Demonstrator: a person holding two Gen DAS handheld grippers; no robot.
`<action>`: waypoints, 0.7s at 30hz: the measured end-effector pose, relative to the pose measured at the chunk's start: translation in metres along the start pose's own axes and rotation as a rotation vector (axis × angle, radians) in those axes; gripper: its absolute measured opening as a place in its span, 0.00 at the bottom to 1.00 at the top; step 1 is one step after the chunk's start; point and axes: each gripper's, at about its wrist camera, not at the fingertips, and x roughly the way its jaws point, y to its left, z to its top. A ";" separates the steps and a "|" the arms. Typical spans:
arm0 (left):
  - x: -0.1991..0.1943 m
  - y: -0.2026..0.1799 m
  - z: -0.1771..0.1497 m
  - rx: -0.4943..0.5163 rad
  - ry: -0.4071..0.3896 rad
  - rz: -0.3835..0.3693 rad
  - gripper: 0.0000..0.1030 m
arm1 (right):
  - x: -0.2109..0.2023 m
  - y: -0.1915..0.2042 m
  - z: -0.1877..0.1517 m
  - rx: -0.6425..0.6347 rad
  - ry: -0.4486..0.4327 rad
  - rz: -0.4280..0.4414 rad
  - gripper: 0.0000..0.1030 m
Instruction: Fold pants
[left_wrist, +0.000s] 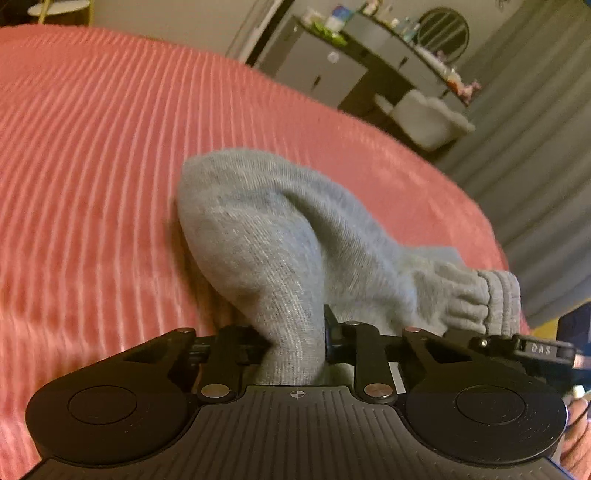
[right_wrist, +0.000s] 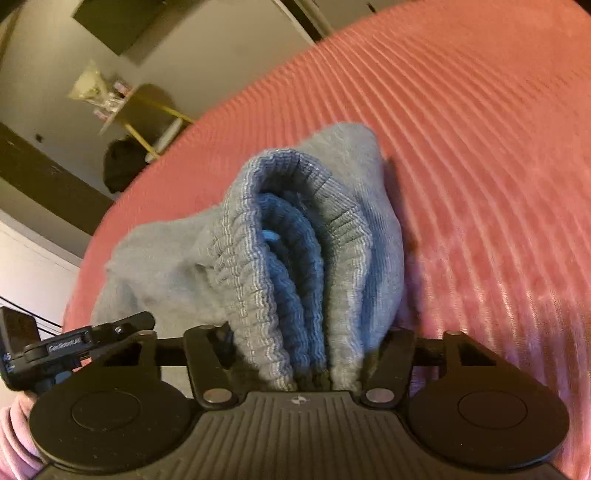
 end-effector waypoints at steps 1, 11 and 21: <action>-0.004 -0.004 0.006 0.005 -0.018 -0.003 0.23 | -0.005 0.006 0.004 -0.010 -0.016 0.010 0.55; -0.013 -0.029 0.062 0.049 -0.173 0.284 0.47 | -0.014 0.020 0.062 0.038 -0.174 -0.044 0.73; -0.035 -0.017 -0.049 0.068 -0.136 0.314 0.55 | -0.065 -0.005 -0.036 0.326 -0.310 0.006 0.83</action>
